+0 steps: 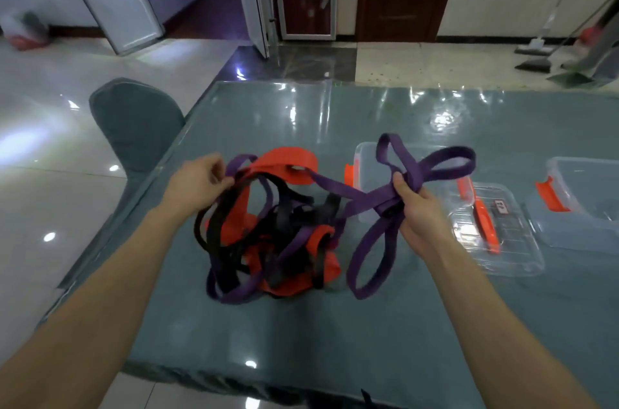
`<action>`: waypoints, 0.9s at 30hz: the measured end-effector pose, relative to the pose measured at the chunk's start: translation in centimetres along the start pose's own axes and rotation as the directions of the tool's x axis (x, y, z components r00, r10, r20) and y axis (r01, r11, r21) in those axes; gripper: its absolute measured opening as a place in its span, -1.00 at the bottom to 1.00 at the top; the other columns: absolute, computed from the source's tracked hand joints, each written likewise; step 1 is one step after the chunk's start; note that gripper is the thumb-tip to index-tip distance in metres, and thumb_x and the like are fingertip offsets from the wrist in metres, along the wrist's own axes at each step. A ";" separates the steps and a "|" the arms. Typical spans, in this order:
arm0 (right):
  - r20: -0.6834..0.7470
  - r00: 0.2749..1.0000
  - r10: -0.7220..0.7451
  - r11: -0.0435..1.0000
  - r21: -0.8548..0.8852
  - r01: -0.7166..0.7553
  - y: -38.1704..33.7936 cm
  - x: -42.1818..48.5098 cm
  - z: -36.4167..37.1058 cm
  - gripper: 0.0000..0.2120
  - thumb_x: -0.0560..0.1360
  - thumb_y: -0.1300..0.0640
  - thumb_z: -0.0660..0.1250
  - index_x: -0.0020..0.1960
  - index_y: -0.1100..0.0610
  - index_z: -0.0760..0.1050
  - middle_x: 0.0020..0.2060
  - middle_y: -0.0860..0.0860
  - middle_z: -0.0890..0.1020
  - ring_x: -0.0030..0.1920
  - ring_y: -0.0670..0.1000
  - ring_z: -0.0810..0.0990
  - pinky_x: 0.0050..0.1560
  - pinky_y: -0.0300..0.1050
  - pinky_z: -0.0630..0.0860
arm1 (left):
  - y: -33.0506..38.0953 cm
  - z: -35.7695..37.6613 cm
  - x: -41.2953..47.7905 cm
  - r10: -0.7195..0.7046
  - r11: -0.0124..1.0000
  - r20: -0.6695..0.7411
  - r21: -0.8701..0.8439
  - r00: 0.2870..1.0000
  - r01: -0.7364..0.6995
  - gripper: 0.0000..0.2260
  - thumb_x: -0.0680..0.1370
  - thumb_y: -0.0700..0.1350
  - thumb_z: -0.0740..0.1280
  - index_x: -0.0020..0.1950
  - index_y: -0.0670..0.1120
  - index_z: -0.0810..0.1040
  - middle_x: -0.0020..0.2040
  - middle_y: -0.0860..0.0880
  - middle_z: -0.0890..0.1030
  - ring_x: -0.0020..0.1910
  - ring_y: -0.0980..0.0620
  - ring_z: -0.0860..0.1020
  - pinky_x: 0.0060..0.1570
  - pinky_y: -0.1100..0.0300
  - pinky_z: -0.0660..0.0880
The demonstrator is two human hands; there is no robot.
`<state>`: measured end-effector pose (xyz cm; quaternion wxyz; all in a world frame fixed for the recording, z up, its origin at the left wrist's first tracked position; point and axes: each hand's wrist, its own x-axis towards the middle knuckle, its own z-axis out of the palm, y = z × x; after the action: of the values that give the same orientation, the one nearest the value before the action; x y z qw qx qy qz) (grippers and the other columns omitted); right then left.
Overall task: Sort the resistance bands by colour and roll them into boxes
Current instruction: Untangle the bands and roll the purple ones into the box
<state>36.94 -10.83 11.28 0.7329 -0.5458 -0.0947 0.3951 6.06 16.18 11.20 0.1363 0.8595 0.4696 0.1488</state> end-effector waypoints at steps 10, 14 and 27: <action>-0.337 0.896 0.288 0.938 -0.090 -0.335 10.0 -0.7 -13.2 -0.66 0.61 -0.07 0.50 -0.01 0.24 0.66 -0.29 0.15 0.67 -0.43 0.09 0.55 -0.33 0.00 0.45 | 6.5 14.7 -8.8 0.261 0.951 0.313 0.080 0.913 -0.299 -0.56 0.55 0.25 0.48 0.32 0.03 0.62 0.25 0.01 0.62 0.30 -0.08 0.55 0.33 -0.06 0.47; -0.493 0.817 0.298 0.806 -0.328 -0.492 10.9 -0.8 -17.9 -0.40 0.60 -0.27 0.41 0.15 0.32 0.64 -0.04 0.23 0.71 -0.02 0.25 0.69 0.09 0.13 0.60 | 9.6 18.2 -9.5 0.159 0.981 0.265 0.065 0.951 -0.182 -0.47 0.47 0.30 0.54 0.24 -0.03 0.56 0.19 -0.02 0.60 0.24 -0.10 0.53 0.26 -0.07 0.49; 0.253 0.961 -0.109 -0.217 -0.950 0.225 9.3 0.7 -13.8 -0.30 0.42 -0.27 0.53 0.33 0.19 0.50 0.22 0.14 0.57 0.29 0.22 0.51 0.35 0.12 0.42 | 15.6 22.4 -10.2 0.129 0.983 0.034 0.129 0.991 -0.132 -0.08 0.31 0.46 0.49 0.51 -0.04 0.46 0.55 -0.26 0.35 0.58 -0.32 0.32 0.62 -0.29 0.12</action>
<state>40.85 -19.49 -2.42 0.0874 -0.8766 -0.4634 0.0964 21.32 -2.74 -4.90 0.0753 0.8974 0.4192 0.1152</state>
